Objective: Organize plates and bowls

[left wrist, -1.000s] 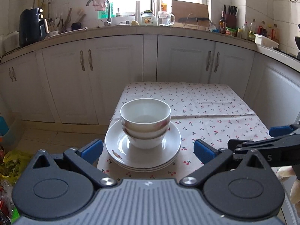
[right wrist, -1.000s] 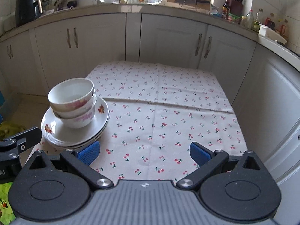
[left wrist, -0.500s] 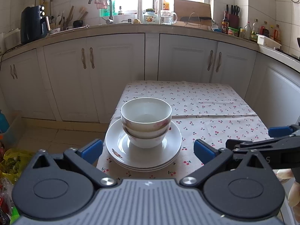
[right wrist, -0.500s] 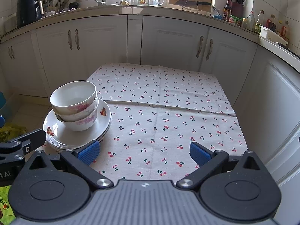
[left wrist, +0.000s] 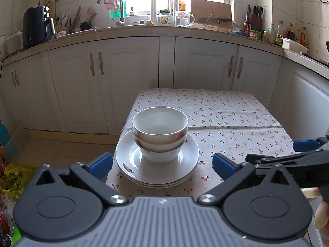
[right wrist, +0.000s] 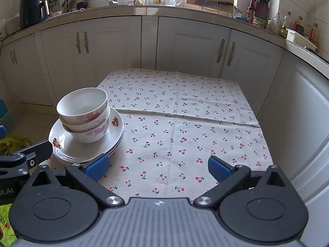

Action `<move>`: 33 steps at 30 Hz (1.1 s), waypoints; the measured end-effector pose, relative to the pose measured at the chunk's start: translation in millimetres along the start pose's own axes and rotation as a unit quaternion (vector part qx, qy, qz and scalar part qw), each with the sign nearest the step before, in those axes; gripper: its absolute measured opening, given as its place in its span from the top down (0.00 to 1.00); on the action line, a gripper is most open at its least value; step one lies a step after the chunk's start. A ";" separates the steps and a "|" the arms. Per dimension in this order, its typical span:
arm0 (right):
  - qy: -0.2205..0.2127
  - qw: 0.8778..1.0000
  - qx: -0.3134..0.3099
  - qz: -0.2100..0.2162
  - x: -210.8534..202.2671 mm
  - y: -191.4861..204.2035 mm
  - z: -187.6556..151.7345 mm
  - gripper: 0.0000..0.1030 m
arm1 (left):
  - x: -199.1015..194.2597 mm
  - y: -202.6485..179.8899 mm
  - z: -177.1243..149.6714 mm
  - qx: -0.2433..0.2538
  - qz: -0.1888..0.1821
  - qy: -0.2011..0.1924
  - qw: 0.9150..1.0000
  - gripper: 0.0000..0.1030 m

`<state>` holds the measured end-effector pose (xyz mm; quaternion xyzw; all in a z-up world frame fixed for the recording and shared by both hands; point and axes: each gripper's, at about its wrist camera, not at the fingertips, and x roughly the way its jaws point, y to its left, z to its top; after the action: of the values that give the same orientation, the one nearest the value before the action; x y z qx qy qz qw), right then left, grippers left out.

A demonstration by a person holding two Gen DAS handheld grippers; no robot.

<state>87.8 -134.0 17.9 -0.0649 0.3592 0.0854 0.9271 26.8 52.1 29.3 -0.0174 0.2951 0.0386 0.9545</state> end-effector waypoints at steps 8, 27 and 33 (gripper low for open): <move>0.000 1.000 0.000 0.000 0.3 -0.1 0.0 0.00 | -0.4 -0.2 1.0 0.000 0.000 0.000 1.000 0.01; 0.007 1.000 0.001 -0.001 4.5 -1.4 0.4 0.00 | 3.5 -1.2 2.1 0.003 0.004 0.004 1.000 0.01; 0.007 1.000 0.001 0.000 5.3 -0.9 0.4 0.00 | 3.9 -1.2 2.3 0.004 0.004 0.004 1.000 0.01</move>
<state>92.1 -134.2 14.6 -0.0650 0.3657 0.0844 0.9246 31.4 51.3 29.0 -0.0129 0.2991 0.0413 0.9532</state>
